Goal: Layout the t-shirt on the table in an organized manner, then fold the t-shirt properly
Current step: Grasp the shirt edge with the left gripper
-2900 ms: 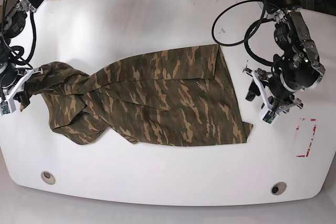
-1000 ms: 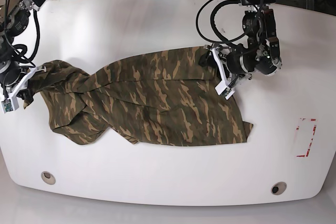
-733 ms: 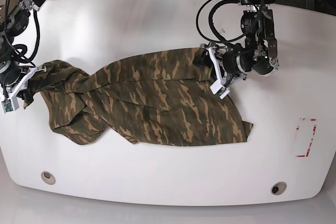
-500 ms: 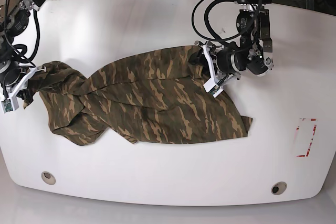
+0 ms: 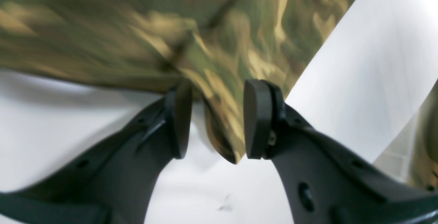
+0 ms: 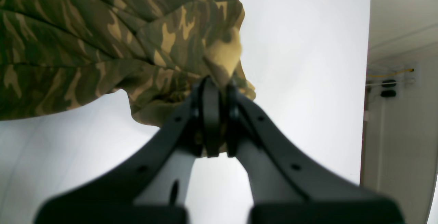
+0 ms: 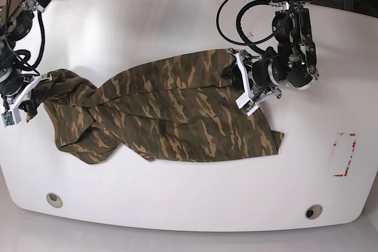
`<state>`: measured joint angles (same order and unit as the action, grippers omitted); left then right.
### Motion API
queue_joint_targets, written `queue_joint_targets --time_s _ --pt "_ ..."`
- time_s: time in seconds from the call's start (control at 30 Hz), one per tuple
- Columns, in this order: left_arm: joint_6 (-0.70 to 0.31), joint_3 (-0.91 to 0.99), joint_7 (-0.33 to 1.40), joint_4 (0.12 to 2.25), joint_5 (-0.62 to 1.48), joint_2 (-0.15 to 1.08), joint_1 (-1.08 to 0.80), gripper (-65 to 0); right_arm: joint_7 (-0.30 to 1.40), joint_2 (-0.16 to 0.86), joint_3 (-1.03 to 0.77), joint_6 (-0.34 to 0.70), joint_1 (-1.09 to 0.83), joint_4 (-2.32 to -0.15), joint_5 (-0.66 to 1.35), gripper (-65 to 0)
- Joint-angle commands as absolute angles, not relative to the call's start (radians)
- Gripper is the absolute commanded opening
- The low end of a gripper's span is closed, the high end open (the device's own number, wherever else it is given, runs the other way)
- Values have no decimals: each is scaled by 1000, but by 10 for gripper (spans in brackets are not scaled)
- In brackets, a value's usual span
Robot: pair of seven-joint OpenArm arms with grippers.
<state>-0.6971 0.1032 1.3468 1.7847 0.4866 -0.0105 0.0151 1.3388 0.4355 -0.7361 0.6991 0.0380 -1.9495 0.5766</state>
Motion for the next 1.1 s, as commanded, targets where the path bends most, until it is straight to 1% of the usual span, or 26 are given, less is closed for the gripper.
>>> queue_joint_targets --time_s 0.0,0.1,0.17,0.27,0.5,0.8,1.07 --pt "-698 119 1359 1831 492 -1 28 -425 1317 458 -743 698 51 -1965 584 -650" --pt "-698 124 1365 1833 490 1 36 -393 1317 458 -743 698 51 -1965 584 -650" --pt "-698 125 1363 1830 486 1 41 -343 1317 458 -745 698 51 -1965 584 -650" --pt "-698 125 1362 1807 486 -4 56 -292 1317 458 -745 698 51 -1965 584 -650" --pt "-688 122 1342 1718 487 -36 88 -290 1317 458 -745 698 51 -1965 584 -650" --pt "-684 120 1300 1603 487 -39 97 -290 1317 458 -745 698 51 -1965 584 -650" --pt "-688 85 1302 1589 490 -39 91 -290 1317 458 -745 698 51 -1965 584 -650"
